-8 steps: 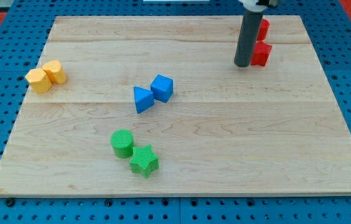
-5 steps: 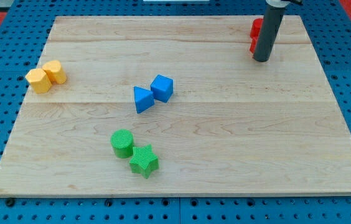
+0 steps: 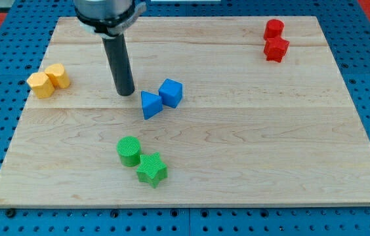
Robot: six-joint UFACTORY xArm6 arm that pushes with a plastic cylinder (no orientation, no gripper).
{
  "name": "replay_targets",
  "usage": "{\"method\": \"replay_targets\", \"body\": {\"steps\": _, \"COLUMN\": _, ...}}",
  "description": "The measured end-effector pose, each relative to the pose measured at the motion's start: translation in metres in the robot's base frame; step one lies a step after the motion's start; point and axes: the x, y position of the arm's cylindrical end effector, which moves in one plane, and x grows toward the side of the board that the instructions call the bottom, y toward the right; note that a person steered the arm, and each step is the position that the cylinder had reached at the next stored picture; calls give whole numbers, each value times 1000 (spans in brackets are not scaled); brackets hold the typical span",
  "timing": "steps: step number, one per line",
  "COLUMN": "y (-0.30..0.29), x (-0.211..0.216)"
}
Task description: Push blue cube towards center right
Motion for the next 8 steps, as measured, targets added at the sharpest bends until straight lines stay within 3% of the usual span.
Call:
{"method": "replay_targets", "body": {"steps": 2, "y": 155, "x": 0}}
{"method": "replay_targets", "body": {"steps": 3, "y": 191, "x": 15}}
{"method": "replay_targets", "body": {"steps": 5, "y": 271, "x": -10}}
{"method": "replay_targets", "body": {"steps": 6, "y": 315, "x": 23}}
{"method": "replay_targets", "body": {"steps": 7, "y": 335, "x": 5}}
{"method": "replay_targets", "body": {"steps": 8, "y": 276, "x": -14}}
